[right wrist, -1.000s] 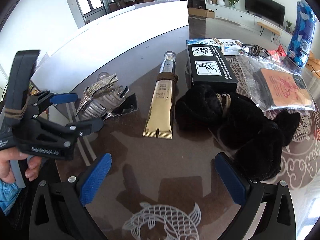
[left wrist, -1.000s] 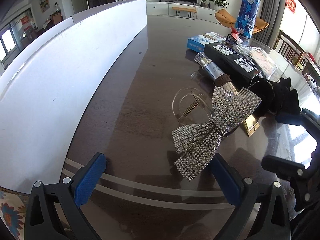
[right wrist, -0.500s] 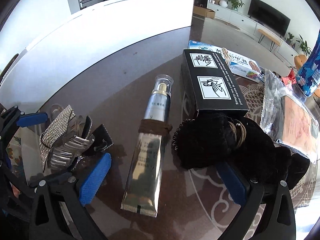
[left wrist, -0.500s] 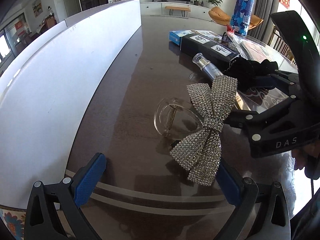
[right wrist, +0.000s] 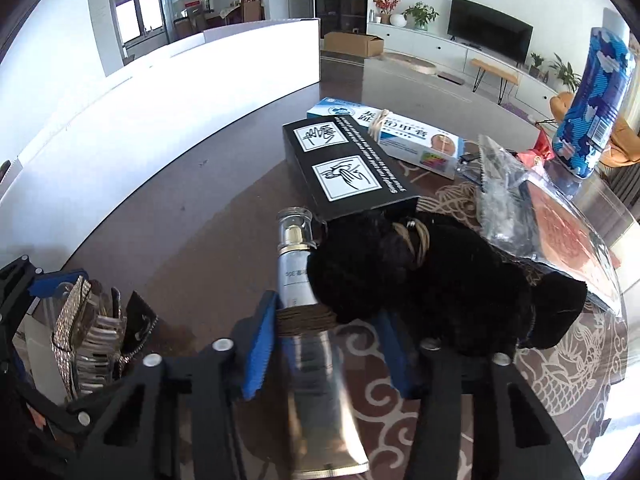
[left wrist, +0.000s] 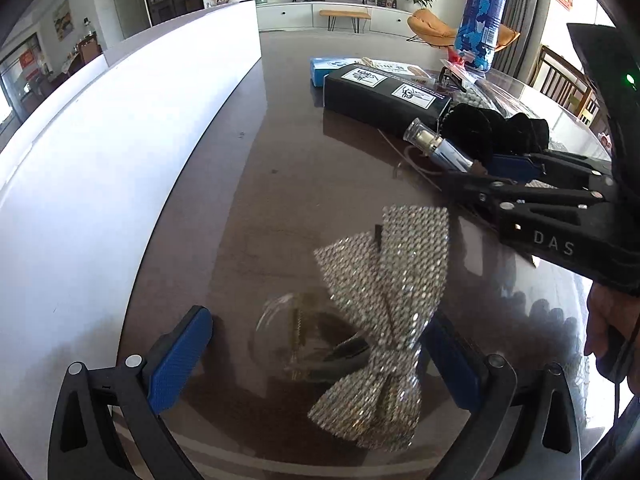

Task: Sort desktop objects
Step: 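Reach the right tool to the silver-gold tube and close on it while left tool holds the bow clip, then lift the bow clip with the left tool while right tool lifts the tube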

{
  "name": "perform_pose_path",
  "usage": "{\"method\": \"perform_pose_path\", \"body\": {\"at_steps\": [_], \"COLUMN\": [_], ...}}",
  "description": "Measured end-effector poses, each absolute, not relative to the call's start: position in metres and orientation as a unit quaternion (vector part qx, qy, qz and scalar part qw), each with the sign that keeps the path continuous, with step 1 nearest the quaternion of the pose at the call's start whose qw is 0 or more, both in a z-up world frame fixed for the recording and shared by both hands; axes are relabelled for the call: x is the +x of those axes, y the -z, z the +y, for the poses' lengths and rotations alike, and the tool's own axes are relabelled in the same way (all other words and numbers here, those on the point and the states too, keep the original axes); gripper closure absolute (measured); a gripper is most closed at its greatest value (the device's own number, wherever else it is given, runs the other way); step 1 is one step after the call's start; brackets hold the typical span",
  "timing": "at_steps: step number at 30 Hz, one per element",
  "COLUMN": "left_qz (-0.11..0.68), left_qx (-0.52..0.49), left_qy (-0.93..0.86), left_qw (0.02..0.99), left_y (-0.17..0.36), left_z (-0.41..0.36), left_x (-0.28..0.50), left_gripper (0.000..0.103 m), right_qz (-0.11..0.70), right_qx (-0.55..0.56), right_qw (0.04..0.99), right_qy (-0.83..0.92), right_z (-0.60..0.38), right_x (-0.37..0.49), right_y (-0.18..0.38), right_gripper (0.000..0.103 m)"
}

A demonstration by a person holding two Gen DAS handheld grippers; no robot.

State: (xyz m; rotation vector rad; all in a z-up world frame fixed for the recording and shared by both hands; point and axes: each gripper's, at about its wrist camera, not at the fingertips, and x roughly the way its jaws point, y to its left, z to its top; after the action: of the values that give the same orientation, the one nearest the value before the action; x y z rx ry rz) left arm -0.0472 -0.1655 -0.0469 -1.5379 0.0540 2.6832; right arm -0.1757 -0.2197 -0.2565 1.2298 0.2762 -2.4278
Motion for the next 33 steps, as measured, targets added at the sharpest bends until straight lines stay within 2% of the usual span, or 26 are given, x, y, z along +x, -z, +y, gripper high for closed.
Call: {"method": "perform_pose_path", "body": {"at_steps": [1, 6, 8, 12, 17, 22, 23, 33], "left_qz": [0.02, 0.021, 0.023, 0.032, 0.041, 0.042, 0.044, 0.042], "left_qx": [-0.494, -0.469, -0.462, -0.463, -0.451, -0.452, -0.456, -0.454], "left_qy": [-0.869, -0.882, -0.886, -0.884, -0.888, -0.888, -0.885, -0.887], "left_qw": [0.027, 0.033, 0.038, 0.058, 0.077, 0.075, 0.08, 0.079], "left_y": [0.047, 0.042, 0.041, 0.041, 0.042, 0.046, 0.047, 0.049], "left_z": [-0.162, -0.141, -0.129, -0.091, -0.044, -0.028, -0.026, -0.027], "left_x": [-0.05, -0.068, -0.076, -0.099, -0.115, -0.135, -0.139, -0.133], "left_gripper": [0.0, 0.027, 0.03, 0.03, 0.028, 0.009, 0.001, 0.0], "right_qz": [0.096, 0.075, 0.059, 0.027, -0.023, -0.001, 0.006, 0.0], "right_qx": [0.437, 0.425, 0.428, 0.432, 0.43, 0.433, 0.433, 0.435], "right_qw": [0.198, 0.149, 0.119, 0.054, 0.02, 0.006, 0.003, -0.007], "right_qy": [0.872, 0.889, 0.894, 0.9, 0.902, 0.901, 0.901, 0.9], "right_z": [-0.211, -0.151, -0.125, -0.072, -0.028, -0.033, -0.035, -0.033], "right_x": [-0.172, -0.148, -0.144, -0.14, -0.142, -0.144, -0.146, -0.149], "right_y": [0.257, 0.253, 0.252, 0.255, 0.252, 0.252, 0.254, 0.258], "right_gripper": [0.064, 0.065, 0.065, 0.065, 0.065, 0.064, 0.063, 0.049]}}
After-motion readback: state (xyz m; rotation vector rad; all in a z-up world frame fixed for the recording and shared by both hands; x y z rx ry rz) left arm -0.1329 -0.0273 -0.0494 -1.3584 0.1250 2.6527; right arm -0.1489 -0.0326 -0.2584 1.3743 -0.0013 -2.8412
